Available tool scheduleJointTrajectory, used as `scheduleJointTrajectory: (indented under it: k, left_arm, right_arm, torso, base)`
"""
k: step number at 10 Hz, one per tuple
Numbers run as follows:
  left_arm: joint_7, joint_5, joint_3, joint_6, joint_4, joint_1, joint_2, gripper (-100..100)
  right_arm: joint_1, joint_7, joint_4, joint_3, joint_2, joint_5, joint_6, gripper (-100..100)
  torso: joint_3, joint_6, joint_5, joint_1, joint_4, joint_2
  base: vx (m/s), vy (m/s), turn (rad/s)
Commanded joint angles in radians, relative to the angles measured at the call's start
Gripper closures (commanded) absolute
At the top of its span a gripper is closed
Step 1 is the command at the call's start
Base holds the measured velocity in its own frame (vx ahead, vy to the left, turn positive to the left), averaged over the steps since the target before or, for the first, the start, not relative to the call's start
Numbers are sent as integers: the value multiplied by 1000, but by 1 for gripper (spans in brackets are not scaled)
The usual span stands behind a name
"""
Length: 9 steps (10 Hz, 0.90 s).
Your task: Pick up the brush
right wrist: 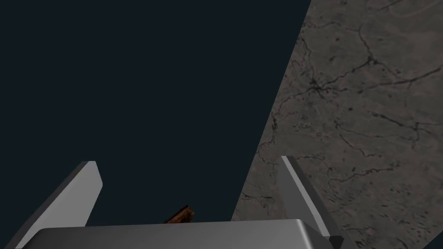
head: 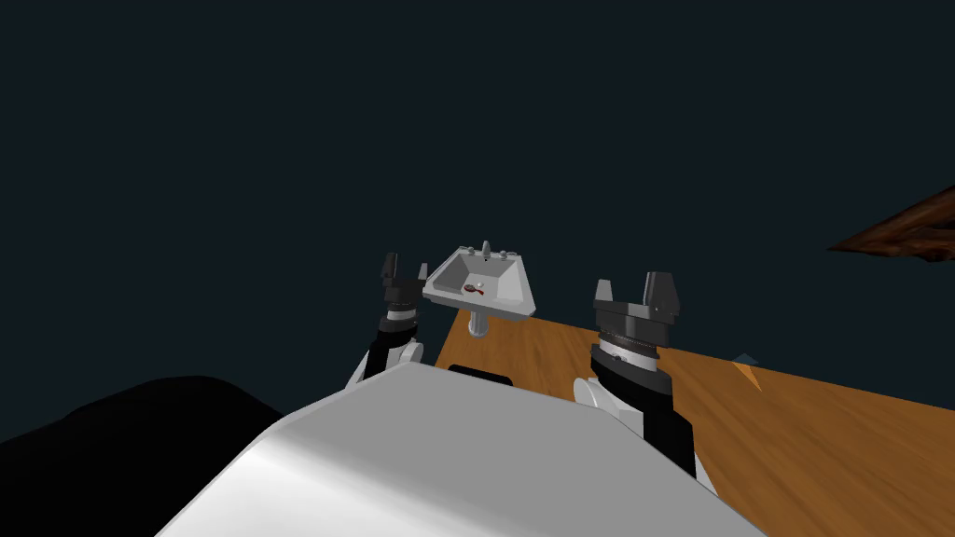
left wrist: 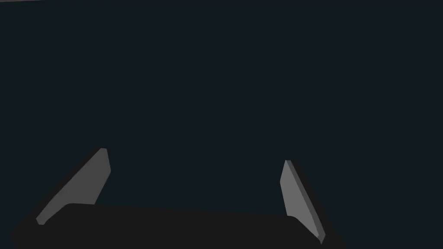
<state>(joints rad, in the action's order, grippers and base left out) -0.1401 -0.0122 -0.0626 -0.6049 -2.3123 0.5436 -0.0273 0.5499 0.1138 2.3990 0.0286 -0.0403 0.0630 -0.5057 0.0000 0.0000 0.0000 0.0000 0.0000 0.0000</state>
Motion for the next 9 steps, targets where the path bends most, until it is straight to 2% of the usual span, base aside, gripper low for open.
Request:
scheduleJointTrajectory:
  k: [1, 6, 7, 8, 9]
  left_arm:
    - [1, -3, 5, 31, 6, -17, -20, -100]
    - [15, -18, 30, 172, 43, -88, -81, -100]
    - [15, -18, 30, 184, 43, -88, -81, -100]
    - [20, -22, 38, 228, 54, -107, -93, -100]
    - [20, -22, 38, 229, 54, -107, -93, -100]
  right_arm:
    - [0, 0, 0, 0, 0, 0, 0, 0]
    - [0, 0, 0, 0, 0, 0, 0, 0]
    - [0, 0, 0, 0, 0, 0, 0, 0]
    - [0, 0, 0, 0, 0, 0, 0, 0]
    - [0, 0, 0, 0, 0, 0, 0, 0]
  torso:
    - [0, 0, 0, 0, 0, 0]
    - [-1, 0, -1, -5, 0, -2]
    - [-1, 0, -1, -6, -1, -2]
    - [-1, 0, -1, -5, 0, -2]
    - [-1, 0, -1, -4, 0, -1]
  base:
    - [14, -38, 32]
    - [24, -87, 62]
    - [16, -71, 23]
    - [13, -54, 48]
    - [14, -39, 28]
